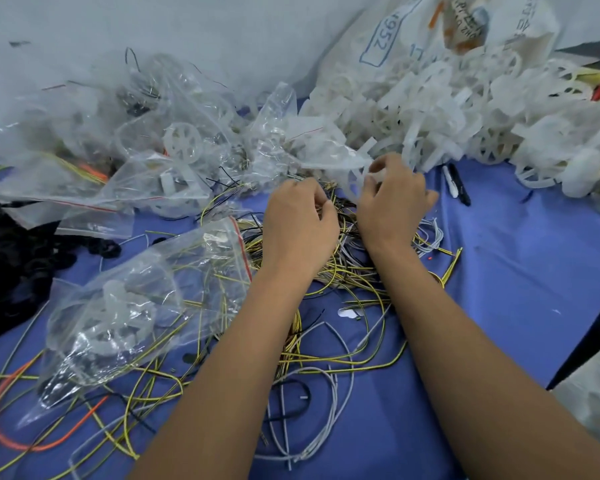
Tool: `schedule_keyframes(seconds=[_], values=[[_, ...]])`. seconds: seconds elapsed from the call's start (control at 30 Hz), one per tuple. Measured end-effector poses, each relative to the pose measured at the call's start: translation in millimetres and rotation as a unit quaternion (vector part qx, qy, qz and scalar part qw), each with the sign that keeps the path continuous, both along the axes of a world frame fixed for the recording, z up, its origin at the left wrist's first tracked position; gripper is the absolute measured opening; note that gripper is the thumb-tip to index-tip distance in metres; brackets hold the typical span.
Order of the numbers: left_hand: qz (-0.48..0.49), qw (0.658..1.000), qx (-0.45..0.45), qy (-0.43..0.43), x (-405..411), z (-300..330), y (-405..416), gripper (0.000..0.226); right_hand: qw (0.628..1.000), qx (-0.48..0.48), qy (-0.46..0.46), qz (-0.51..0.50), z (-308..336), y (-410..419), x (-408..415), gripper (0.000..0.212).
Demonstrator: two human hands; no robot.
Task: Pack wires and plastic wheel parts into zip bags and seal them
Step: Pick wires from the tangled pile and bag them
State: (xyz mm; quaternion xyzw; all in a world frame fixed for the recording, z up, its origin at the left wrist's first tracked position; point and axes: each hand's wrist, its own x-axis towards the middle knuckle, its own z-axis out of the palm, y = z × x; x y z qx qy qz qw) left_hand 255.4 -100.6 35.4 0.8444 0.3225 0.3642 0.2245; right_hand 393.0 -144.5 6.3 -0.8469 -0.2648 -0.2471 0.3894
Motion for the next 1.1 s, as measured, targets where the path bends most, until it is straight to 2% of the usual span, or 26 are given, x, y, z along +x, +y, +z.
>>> schedule_keyframes(seconds=[0.1, 0.2, 0.3, 0.47, 0.53, 0.6, 0.63, 0.7, 0.73, 0.77, 0.8, 0.83, 0.9, 1.0, 1.03, 1.1], values=[[0.034, 0.994, 0.105, 0.018, -22, 12, 1, 0.004, 0.997, 0.071, -0.032, 0.0, 12, -4, -7, 0.013], [0.136, 0.978, 0.155, 0.041, -55, 15, 8, 0.02, 0.984, 0.166, -0.029, 0.056, 24, -5, -20, 0.018], [0.177, 0.978, 0.095, 0.048, -85, 9, 17, 0.029, 0.96, 0.244, 0.047, 0.133, 33, -1, -36, 0.015], [0.185, 0.983, -0.011, -0.011, -130, -9, 30, 0.014, 0.941, 0.223, 0.164, 0.193, 42, 7, -65, 0.014], [0.188, 0.98, -0.04, -0.045, -144, -14, 34, 0.012, 0.913, 0.244, 0.221, 0.242, 51, 8, -75, 0.008], [0.18, 0.98, -0.045, -0.066, -151, -18, 36, 0.011, 0.847, 0.267, 0.318, 0.333, 59, 10, -85, 0.009], [0.176, 0.98, -0.049, -0.083, -152, -20, 35, 0.01, 0.792, 0.274, 0.382, 0.39, 61, 10, -91, 0.01], [0.18, 0.973, -0.06, -0.133, -152, -21, 33, 0.008, 0.654, 0.272, 0.504, 0.494, 58, 13, -110, 0.01], [0.183, 0.967, -0.066, -0.163, -151, -22, 32, 0.009, 0.602, 0.261, 0.537, 0.53, 53, 14, -119, 0.01], [0.187, 0.96, -0.069, -0.196, -151, -22, 31, 0.01, 0.577, 0.239, 0.55, 0.555, 47, 16, -128, 0.01], [0.192, 0.952, -0.071, -0.228, -151, -22, 30, 0.011, 0.577, 0.213, 0.548, 0.566, 40, 18, -136, 0.011], [0.198, 0.943, -0.07, -0.257, -151, -21, 29, 0.013, 0.593, 0.188, 0.538, 0.568, 34, 20, -141, 0.011], [0.202, 0.929, -0.067, -0.302, -149, -21, 27, 0.016, 0.643, 0.154, 0.508, 0.552, 24, 22, -141, 0.013], [0.193, 0.917, -0.061, -0.343, -148, -19, 25, 0.022, 0.746, 0.08, 0.419, 0.511, 18, 20, -131, 0.01], [0.186, 0.918, -0.054, -0.346, -148, -19, 24, 0.022, 0.771, 0.057, 0.379, 0.509, 16, 19, -130, 0.008], [0.174, 0.924, -0.031, -0.339, -148, -18, 24, 0.02, 0.795, 0.027, 0.297, 0.528, 13, 19, -134, 0.003]])
